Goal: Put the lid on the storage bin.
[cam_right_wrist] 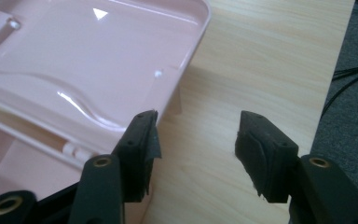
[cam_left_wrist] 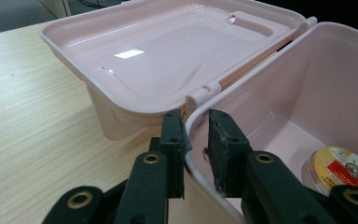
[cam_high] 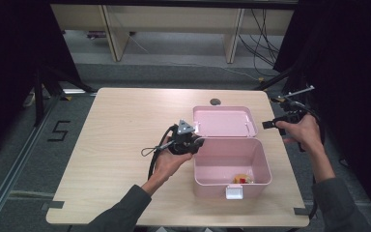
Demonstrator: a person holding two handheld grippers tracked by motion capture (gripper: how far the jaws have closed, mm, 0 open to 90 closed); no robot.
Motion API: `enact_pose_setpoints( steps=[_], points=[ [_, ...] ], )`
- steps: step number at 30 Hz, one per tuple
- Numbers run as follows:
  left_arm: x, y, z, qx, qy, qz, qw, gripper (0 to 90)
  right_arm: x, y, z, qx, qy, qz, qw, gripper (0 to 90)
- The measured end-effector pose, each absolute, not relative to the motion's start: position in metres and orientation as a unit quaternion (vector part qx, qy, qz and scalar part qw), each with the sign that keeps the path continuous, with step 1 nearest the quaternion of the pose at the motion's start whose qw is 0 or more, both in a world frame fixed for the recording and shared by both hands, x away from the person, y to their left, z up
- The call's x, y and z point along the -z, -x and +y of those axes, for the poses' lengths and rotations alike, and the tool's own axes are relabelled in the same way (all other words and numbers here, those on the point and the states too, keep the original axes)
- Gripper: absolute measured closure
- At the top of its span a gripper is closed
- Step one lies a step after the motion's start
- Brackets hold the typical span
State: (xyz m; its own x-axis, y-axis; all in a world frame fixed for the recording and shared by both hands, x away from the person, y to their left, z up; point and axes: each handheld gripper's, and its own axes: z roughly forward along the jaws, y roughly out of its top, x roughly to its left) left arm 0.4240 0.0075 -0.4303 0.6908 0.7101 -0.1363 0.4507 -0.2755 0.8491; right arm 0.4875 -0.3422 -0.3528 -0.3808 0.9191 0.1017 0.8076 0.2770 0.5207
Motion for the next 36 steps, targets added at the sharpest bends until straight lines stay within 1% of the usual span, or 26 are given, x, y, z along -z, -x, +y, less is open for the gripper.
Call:
enact_pose_setpoints(
  steps=[1,2,3,6,7,8,9,12,16,17,18,19,20,21,24,25,30,32,33,36],
  points=[
    [0.430,-0.424,0.008,-0.136,-0.787,0.369,0.476,75.9,0.352,-0.492,-0.342,-0.249,-0.536,0.799,0.113,51.5],
    [0.430,-0.424,0.008,-0.136,-0.787,0.369,0.476,76.0,0.352,-0.492,-0.342,-0.249,-0.536,0.799,0.113,51.5],
    [0.430,-0.424,0.008,-0.137,-0.787,0.369,0.476,75.9,0.351,-0.501,-0.333,-0.239,-0.557,0.789,0.099,53.7],
    [0.430,-0.424,0.008,-0.137,-0.787,0.369,0.476,75.9,0.354,-0.510,-0.330,-0.233,-0.555,0.792,0.106,55.2],
    [0.430,-0.424,0.007,-0.137,-0.787,0.369,0.475,76.0,0.356,-0.516,-0.322,-0.231,-0.578,0.777,0.089,58.0],
    [0.430,-0.424,0.007,-0.137,-0.787,0.369,0.475,76.0,0.356,-0.516,-0.322,-0.231,-0.578,0.777,0.089,58.0],
    [0.430,-0.424,0.008,-0.137,-0.787,0.369,0.475,76.0,0.359,-0.523,-0.320,-0.224,-0.572,0.783,0.096,60.0],
    [0.431,-0.424,0.006,-0.139,-0.782,0.373,0.480,75.9,0.362,-0.527,-0.317,-0.219,-0.579,0.780,0.095,61.1],
    [0.431,-0.423,0.007,-0.140,-0.786,0.367,0.477,75.9,0.367,-0.538,-0.313,-0.209,-0.577,0.783,0.106,63.8],
    [0.431,-0.424,0.008,-0.137,-0.787,0.365,0.477,75.9,0.367,-0.539,-0.308,-0.210,-0.598,0.768,0.087,64.2],
    [0.431,-0.424,0.008,-0.137,-0.787,0.365,0.477,75.9,0.367,-0.539,-0.308,-0.210,-0.598,0.768,0.087,64.2],
    [0.431,-0.424,0.007,-0.137,-0.787,0.366,0.478,75.9,0.369,-0.542,-0.309,-0.209,-0.592,0.772,0.099,65.6],
    [0.431,-0.424,0.007,-0.137,-0.787,0.366,0.478,76.0,0.369,-0.542,-0.309,-0.209,-0.592,0.772,0.099,65.6],
    [0.431,-0.423,0.007,-0.139,-0.786,0.368,0.477,76.0,0.371,-0.545,-0.306,-0.204,-0.604,0.765,0.090,66.2],
    [0.432,-0.423,0.006,-0.140,-0.781,0.372,0.481,76.0,0.374,-0.549,-0.306,-0.205,-0.600,0.767,0.096,67.6],
    [0.432,-0.423,0.006,-0.138,-0.782,0.371,0.481,76.0,0.375,-0.550,-0.305,-0.205,-0.604,0.765,0.090,68.0],
    [0.431,-0.423,0.007,-0.138,-0.787,0.367,0.477,76.0,0.379,-0.556,-0.302,-0.199,-0.609,0.762,0.092,70.9],
    [0.432,-0.423,0.006,-0.140,-0.781,0.371,0.482,76.0,0.381,-0.558,-0.301,-0.199,-0.612,0.760,0.091,72.1],
    [0.432,-0.423,0.006,-0.141,-0.781,0.372,0.482,76.0,0.382,-0.558,-0.298,-0.195,-0.622,0.753,0.084,72.3],
    [0.432,-0.423,0.006,-0.140,-0.781,0.372,0.482,76.0,0.384,-0.560,-0.298,-0.192,-0.614,0.760,0.090,73.4]
  ],
)
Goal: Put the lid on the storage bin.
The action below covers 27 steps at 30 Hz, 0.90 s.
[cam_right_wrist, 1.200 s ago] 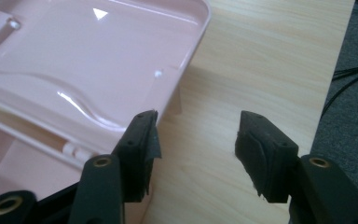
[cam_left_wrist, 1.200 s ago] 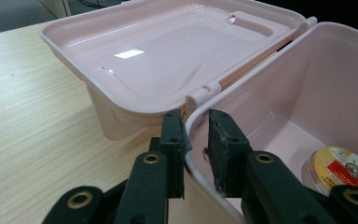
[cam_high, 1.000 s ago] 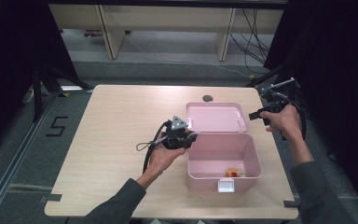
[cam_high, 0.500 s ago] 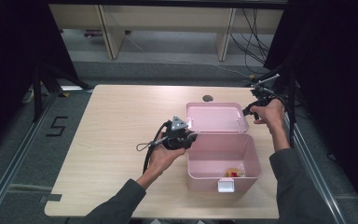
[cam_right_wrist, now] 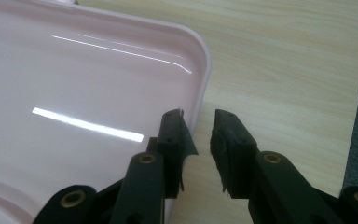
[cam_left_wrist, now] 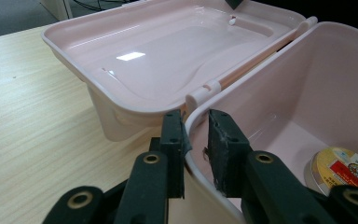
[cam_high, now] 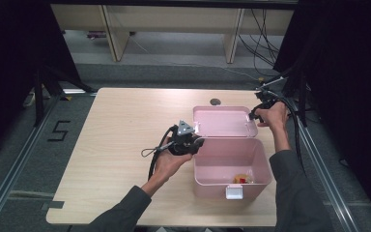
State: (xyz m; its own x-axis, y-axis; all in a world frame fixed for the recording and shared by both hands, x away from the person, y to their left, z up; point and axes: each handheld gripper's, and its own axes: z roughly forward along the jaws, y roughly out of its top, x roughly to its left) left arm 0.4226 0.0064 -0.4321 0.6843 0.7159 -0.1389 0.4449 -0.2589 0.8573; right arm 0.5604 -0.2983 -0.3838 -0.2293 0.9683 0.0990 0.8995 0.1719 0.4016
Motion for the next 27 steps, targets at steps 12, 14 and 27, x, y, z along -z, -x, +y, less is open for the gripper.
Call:
enact_pose_setpoints(
  steps=[12,14,27],
  points=[
    [0.433,-0.423,0.007,-0.139,-0.781,0.369,0.485,76.1,0.391,-0.568,-0.289,-0.178,-0.628,0.752,0.091,78.1],
    [0.433,-0.424,0.007,-0.137,-0.782,0.367,0.485,76.1,0.391,-0.569,-0.289,-0.172,-0.624,0.756,0.095,79.1],
    [0.433,-0.422,0.006,-0.147,-0.781,0.368,0.484,76.1,0.383,-0.568,-0.285,-0.179,-0.629,0.748,0.110,85.8]
  ],
)
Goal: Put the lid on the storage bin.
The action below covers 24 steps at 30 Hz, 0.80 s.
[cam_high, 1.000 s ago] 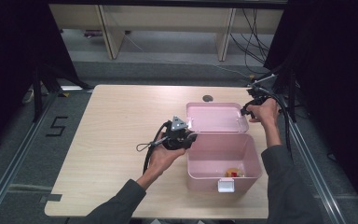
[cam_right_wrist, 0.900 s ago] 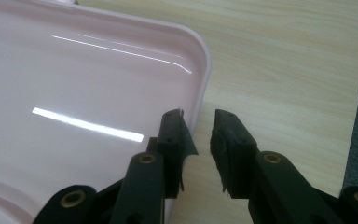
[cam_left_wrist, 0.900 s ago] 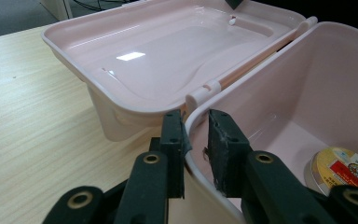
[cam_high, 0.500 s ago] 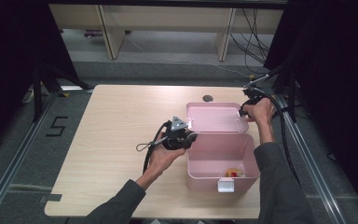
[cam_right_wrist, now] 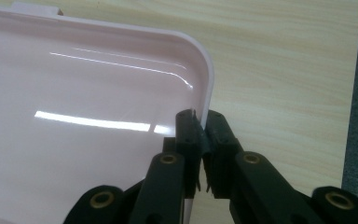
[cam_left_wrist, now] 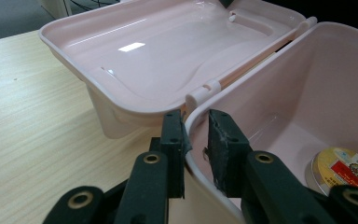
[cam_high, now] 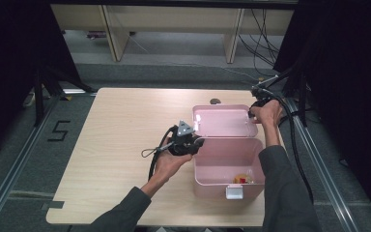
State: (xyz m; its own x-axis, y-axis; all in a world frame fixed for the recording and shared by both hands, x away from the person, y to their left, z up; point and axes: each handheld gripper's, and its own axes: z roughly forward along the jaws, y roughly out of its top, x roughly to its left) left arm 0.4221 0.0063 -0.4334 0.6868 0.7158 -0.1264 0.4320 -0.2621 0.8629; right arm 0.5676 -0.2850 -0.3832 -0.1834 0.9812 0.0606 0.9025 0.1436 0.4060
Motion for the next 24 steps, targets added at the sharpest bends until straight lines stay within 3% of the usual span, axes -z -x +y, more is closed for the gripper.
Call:
enact_pose_setpoints(
  steps=[24],
  points=[
    [0.434,-0.419,0.003,-0.152,-0.777,0.377,0.482,76.1,0.344,-0.541,-0.297,-0.252,-0.601,0.743,0.157,87.0]
  ],
)
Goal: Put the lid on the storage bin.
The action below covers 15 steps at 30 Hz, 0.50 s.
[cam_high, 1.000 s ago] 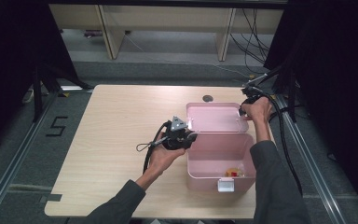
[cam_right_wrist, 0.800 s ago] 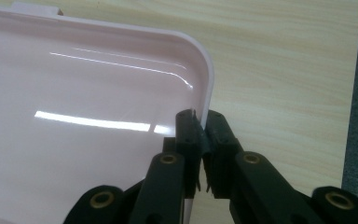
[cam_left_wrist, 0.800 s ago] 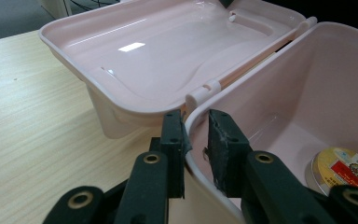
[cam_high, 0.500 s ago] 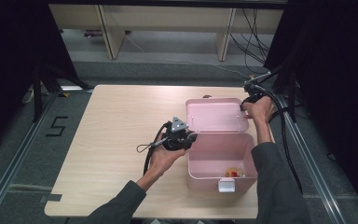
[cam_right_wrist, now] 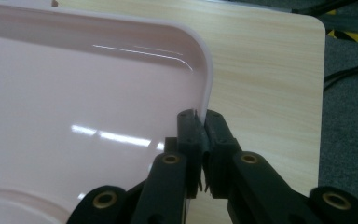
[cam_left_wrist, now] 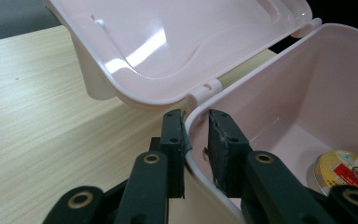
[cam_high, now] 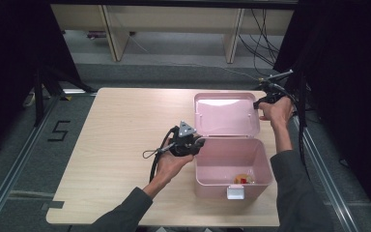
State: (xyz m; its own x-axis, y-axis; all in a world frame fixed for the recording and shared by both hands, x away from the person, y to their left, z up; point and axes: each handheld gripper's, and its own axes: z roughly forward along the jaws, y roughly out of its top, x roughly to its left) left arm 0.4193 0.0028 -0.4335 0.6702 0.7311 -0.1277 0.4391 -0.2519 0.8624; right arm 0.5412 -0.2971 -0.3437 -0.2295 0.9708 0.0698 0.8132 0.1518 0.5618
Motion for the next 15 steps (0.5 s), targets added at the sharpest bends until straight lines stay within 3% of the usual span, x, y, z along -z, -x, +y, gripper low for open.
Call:
enact_pose_setpoints(
  steps=[15],
  points=[
    [0.434,-0.417,0.002,-0.155,-0.772,0.381,0.485,76.2,0.315,-0.505,-0.302,-0.310,-0.563,0.740,0.201,87.8]
  ],
)
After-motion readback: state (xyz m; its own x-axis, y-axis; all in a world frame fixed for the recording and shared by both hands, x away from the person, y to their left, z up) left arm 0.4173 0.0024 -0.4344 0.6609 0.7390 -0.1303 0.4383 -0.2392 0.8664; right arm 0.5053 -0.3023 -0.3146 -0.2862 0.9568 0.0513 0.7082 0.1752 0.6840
